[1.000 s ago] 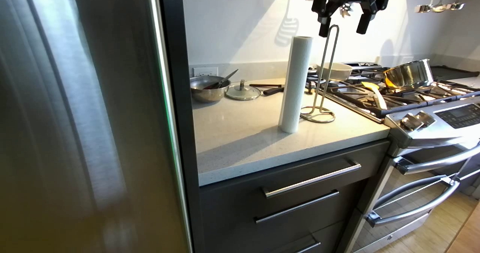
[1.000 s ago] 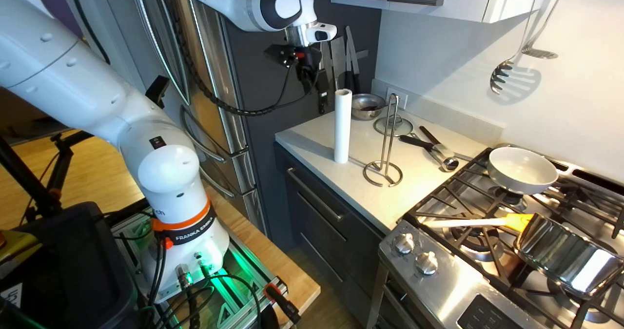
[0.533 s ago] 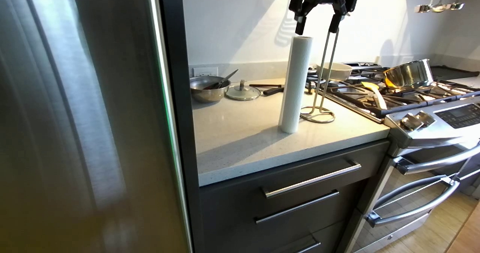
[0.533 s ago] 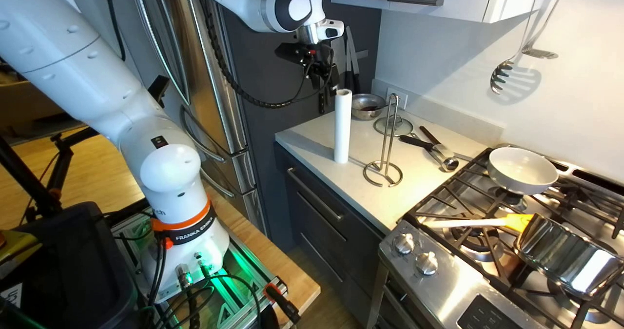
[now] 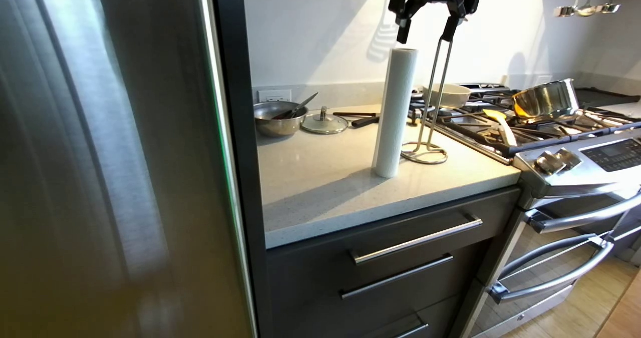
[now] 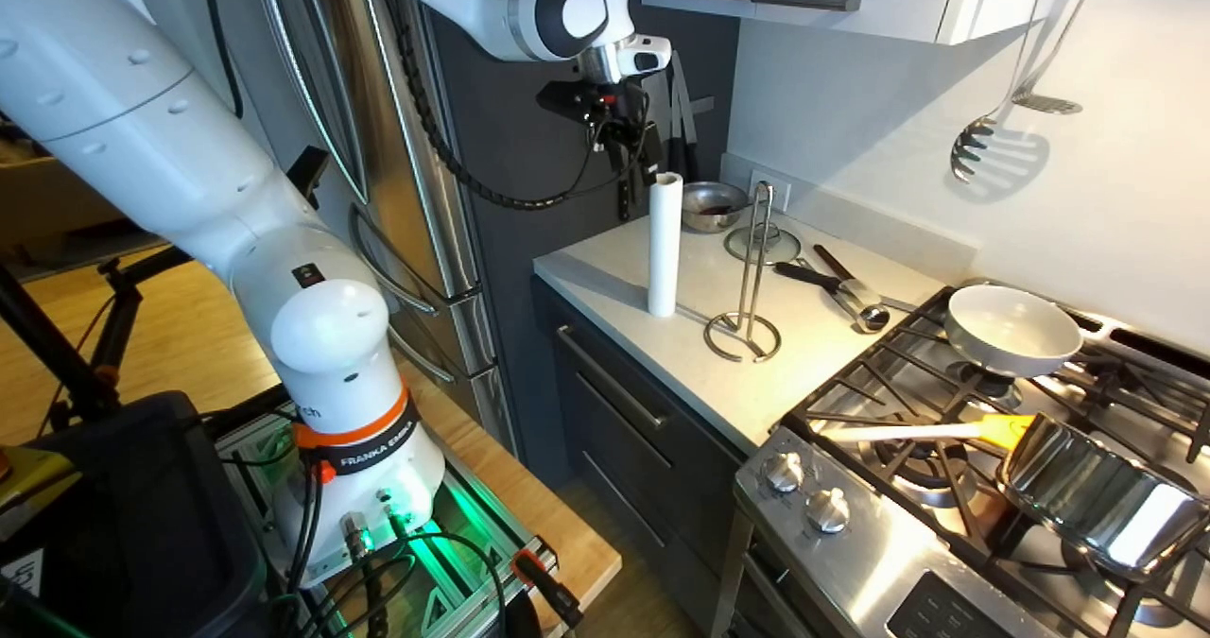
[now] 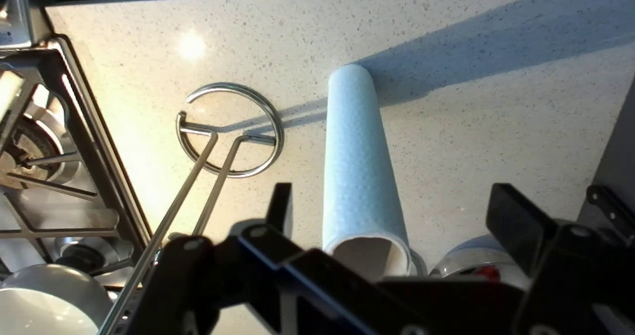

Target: Put the paper towel roll on the stand

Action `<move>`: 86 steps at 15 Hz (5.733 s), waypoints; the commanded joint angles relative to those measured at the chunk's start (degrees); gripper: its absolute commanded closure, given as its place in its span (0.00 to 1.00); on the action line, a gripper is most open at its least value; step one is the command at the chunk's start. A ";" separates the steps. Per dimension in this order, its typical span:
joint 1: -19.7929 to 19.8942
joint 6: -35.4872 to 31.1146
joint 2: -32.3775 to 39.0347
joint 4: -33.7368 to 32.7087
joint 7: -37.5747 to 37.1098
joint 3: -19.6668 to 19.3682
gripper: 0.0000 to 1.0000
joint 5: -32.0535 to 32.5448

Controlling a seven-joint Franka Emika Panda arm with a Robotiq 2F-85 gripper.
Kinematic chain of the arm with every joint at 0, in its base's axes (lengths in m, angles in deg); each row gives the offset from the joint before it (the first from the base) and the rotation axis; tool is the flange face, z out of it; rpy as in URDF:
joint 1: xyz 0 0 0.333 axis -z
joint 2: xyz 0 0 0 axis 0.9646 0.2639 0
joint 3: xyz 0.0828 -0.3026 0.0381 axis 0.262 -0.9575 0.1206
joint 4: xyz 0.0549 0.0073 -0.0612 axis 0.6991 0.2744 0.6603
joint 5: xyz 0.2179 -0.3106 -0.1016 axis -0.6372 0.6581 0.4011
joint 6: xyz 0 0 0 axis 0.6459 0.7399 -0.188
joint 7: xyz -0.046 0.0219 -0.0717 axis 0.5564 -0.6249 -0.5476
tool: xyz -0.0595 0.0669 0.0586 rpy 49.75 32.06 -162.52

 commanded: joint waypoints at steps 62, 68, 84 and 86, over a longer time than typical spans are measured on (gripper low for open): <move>6.42 20.87 -9.27 -27.04 6.44 -5.67 0.99 12.56; 5.96 20.44 -6.14 -28.60 7.61 -7.25 0.99 11.11; 5.45 21.22 -1.75 -32.19 9.64 -10.07 0.99 6.91; 5.44 21.16 -1.33 -32.33 9.83 -10.21 0.99 6.44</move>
